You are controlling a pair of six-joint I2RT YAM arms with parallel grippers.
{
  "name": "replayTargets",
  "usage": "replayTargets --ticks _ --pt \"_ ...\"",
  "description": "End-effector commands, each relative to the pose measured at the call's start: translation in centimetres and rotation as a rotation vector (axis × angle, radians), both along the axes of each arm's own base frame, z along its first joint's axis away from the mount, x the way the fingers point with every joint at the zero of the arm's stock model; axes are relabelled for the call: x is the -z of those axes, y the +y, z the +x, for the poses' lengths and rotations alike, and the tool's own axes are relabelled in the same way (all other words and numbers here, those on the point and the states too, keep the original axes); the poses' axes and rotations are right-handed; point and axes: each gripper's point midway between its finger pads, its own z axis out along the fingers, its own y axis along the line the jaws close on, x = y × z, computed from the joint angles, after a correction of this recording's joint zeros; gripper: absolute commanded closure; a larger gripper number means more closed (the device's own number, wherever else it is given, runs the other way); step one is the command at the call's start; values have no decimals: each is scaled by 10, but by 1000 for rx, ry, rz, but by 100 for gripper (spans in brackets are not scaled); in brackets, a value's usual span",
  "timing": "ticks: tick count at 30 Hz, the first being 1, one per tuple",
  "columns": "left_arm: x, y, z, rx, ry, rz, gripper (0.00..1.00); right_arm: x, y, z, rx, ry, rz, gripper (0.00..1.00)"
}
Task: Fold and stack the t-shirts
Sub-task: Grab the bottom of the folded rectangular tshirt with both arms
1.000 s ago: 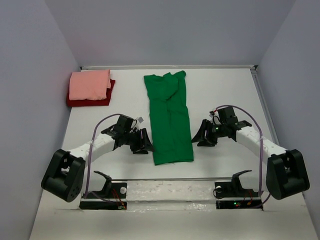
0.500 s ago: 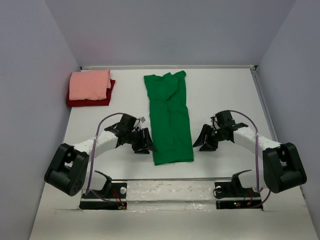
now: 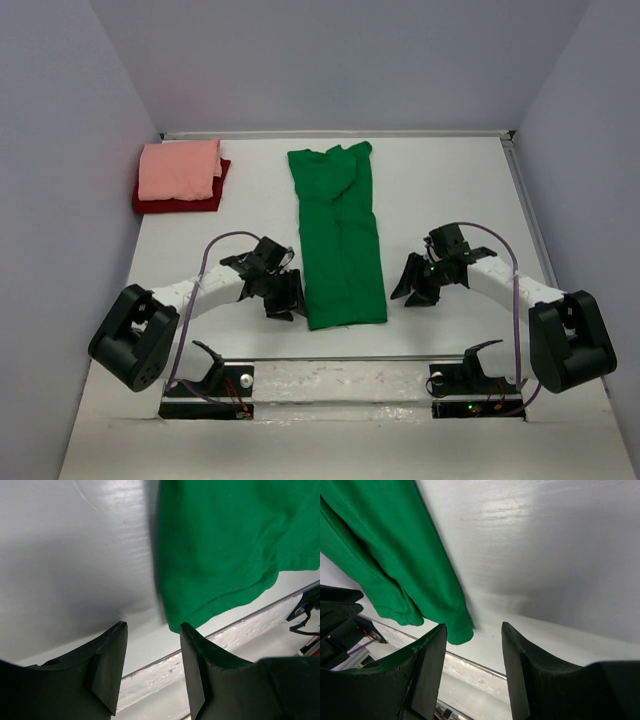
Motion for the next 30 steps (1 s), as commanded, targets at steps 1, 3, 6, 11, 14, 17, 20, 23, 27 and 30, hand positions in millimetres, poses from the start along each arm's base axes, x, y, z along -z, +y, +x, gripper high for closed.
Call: replayTargets --ticks 1,3,6,11,14,17,20,23,27,30 --pt "6 -7 -22 3 59 14 44 -2 -2 -6 -14 -18 -17 47" --pt "9 -15 -30 22 65 -15 44 -2 -1 -8 -13 -13 -12 47" --pt "11 -28 -44 34 124 -97 44 2 2 -11 -19 -3 -1 47" --pt "13 -38 -43 39 124 -136 44 8 7 -22 -47 14 9 47" --pt "15 -42 -40 38 124 -139 44 8 9 -22 -53 12 14 47" --pt "14 -46 -36 40 116 -143 44 6 10 -18 -56 3 14 47" --pt "14 -46 -36 43 114 -137 44 2 10 -15 -54 -9 15 47" --pt "15 -43 -37 41 119 -122 44 -1 11 -13 -54 -10 16 47" --pt "18 -28 -37 38 126 -15 44 -2 12 -11 -51 -12 20 47" --pt "13 -21 -33 4 115 39 44 -5 13 -7 -49 -22 18 47"
